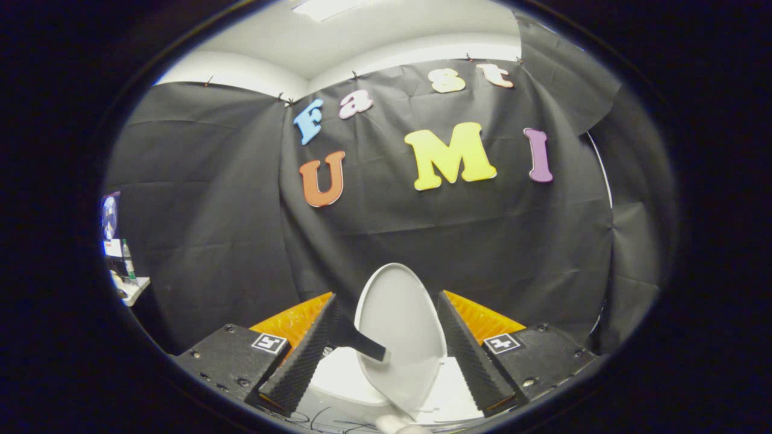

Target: Open the toilet lid.

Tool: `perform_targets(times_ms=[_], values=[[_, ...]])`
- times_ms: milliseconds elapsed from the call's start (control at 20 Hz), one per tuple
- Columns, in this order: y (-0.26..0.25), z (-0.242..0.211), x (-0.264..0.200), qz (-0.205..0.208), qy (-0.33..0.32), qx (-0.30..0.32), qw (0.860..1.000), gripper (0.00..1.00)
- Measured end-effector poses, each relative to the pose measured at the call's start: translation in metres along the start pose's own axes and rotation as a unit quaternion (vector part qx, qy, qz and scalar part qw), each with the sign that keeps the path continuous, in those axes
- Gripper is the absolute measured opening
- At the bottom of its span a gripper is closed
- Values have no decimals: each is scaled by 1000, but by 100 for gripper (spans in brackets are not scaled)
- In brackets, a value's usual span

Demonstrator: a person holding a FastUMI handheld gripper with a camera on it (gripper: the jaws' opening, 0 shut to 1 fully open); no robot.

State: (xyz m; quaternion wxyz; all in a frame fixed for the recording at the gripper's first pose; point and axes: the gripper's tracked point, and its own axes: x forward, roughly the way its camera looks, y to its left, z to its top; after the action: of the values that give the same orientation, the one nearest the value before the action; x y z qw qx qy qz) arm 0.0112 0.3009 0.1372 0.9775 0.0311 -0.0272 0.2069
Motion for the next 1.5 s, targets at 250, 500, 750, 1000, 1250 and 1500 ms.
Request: perform_targets(times_ms=[250, 500, 750, 1000, 1250, 1500], values=[[-80, 0, -49, -72, -16, -14, 997, 100], [-154, -29, -90, -122, 10, -16, 992, 100], [-216, -72, -121, -175, 27, -4, 984, 100], [-242, -95, -129, -186, 14, 20, 982, 100], [-246, -104, -135, -191, 11, 0, 982, 100], [-248, -105, -134, -195, 13, -5, 981, 100]])
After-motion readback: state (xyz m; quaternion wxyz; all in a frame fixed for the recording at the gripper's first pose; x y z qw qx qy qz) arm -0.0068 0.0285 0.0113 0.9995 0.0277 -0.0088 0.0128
